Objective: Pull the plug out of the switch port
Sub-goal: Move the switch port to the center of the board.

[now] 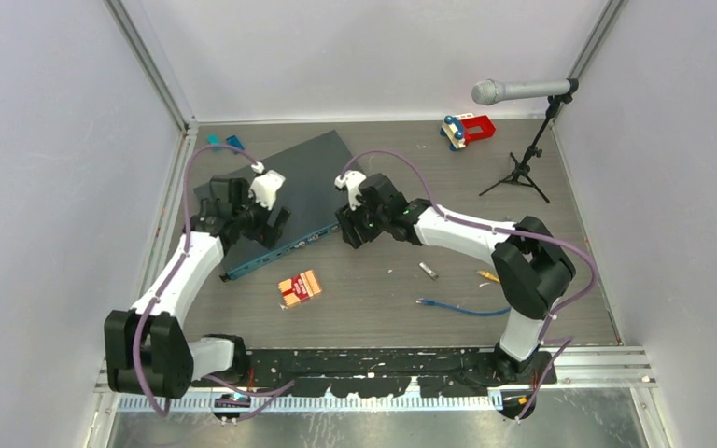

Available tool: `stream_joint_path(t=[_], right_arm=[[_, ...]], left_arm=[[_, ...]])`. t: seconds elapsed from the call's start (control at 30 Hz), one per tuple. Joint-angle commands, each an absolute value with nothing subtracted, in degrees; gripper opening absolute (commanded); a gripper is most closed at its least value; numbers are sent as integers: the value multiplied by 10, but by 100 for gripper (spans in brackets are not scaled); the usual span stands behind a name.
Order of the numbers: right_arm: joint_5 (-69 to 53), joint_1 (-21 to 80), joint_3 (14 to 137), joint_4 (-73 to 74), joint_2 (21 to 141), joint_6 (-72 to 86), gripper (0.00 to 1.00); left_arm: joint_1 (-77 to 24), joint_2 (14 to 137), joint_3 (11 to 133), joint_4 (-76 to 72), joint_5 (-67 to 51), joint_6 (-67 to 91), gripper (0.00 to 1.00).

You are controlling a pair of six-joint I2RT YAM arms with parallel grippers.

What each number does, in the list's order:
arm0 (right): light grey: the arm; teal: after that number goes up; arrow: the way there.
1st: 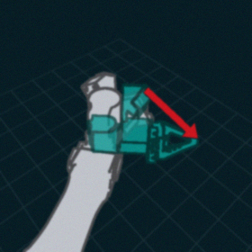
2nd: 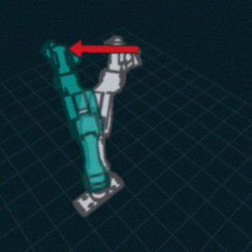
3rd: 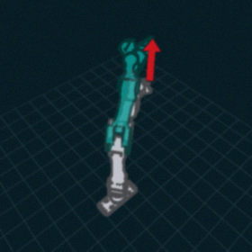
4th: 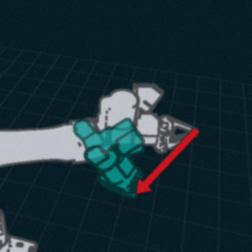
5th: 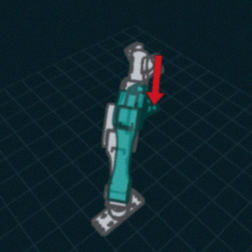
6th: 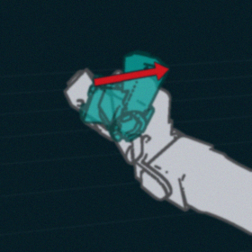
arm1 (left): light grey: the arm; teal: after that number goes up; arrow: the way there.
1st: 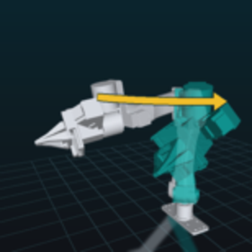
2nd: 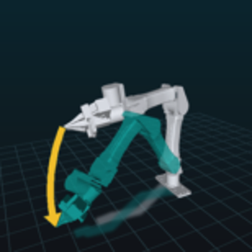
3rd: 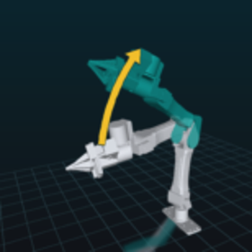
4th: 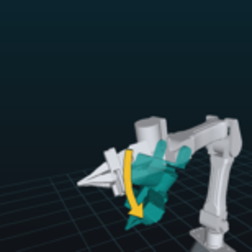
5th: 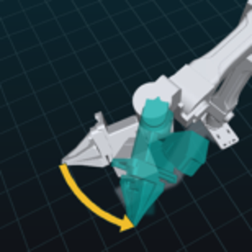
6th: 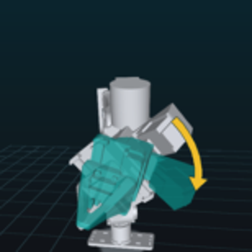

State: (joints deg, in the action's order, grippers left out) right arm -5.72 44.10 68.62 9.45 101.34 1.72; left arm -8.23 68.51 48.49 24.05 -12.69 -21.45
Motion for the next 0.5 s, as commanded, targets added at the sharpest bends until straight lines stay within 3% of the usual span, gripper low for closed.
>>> stream_joint_path(t=[0.0,0.2,0.47], right_arm=[[-68,482,701,60,1014,31,62],[-72,526,734,59,1057,46,62],[-79,557,854,109,1146,90,60]], left_arm=[[-12,722,529,250,-109,-182,94],[91,807,603,234,-111,-83,94],[112,987,733,237,-107,-39,95]])
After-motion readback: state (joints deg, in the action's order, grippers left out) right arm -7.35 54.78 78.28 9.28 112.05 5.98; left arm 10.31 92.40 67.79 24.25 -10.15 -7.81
